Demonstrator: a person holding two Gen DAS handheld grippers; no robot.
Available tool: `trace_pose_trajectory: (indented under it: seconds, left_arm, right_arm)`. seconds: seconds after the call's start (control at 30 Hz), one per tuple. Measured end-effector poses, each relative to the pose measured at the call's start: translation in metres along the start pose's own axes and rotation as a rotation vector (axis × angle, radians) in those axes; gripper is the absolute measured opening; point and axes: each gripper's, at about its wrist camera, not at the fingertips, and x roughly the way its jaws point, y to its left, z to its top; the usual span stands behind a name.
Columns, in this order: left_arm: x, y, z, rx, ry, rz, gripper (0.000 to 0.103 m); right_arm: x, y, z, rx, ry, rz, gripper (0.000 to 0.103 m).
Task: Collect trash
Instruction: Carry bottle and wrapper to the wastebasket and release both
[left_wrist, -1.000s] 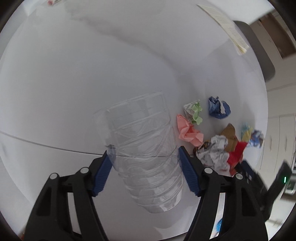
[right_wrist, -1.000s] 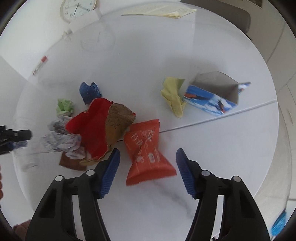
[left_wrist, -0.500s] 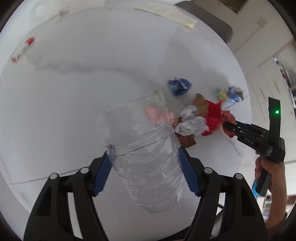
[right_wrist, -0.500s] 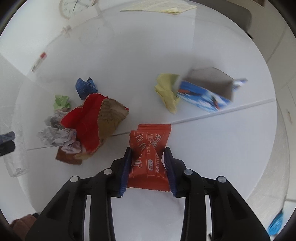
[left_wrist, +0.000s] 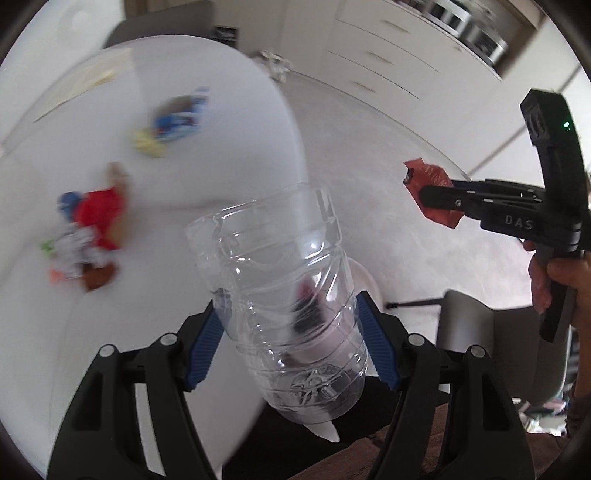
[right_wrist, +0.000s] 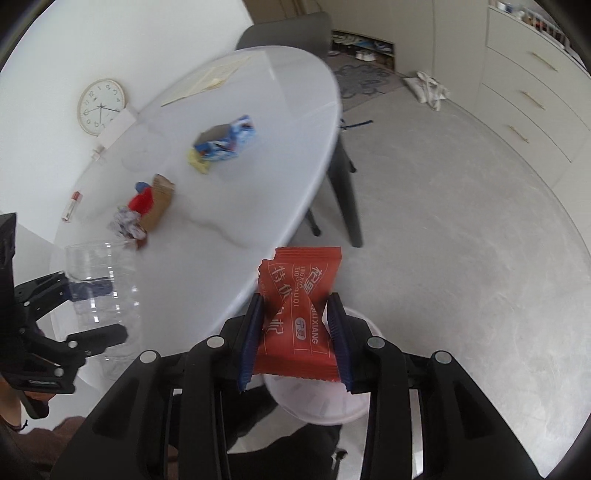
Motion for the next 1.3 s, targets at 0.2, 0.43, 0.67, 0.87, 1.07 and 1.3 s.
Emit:
trace_pose_trajectory:
  seconds: [0.2, 0.43, 0.67, 0.87, 1.07, 1.3]
  left_arm:
    - [0.073, -0.063, -0.005, 0.103, 0.114, -0.047, 0.068]
    - [0.154, -0.075, -0.027, 0.123, 0.209, -0.037, 0.069]
    - [0.137, -0.078, -0.030, 0.075, 0.168, -0.015, 0.079]
    - [0.069, -0.071, -0.026, 0.013, 0.045, 0.084, 0.091]
    - [0.013, -0.043, -0.025, -0.095, -0.025, 0.163, 0.095]
    - [-0.021, -0.012, -0.034, -0.213, -0.103, 0.220, 0.095]
  right_arm:
    - [-0.012, -0.047, -0.023, -0.007, 0.014, 0.002, 0.036]
    - [-0.010, -0.071, -0.038, -0.054, 0.039, 0.055, 0.037]
    - [0.003, -0.072, -0.050, -0.069, 0.077, 0.099, 0.038]
    - [0.023, -0.058, -0.064, -0.084, 0.104, 0.115, 0.038]
    - [0.061, -0.040, -0.083, -0.104, 0.175, 0.105, 0.067]
    - [0.074, -0.025, -0.089, -0.082, 0.189, 0.041, 0.092]
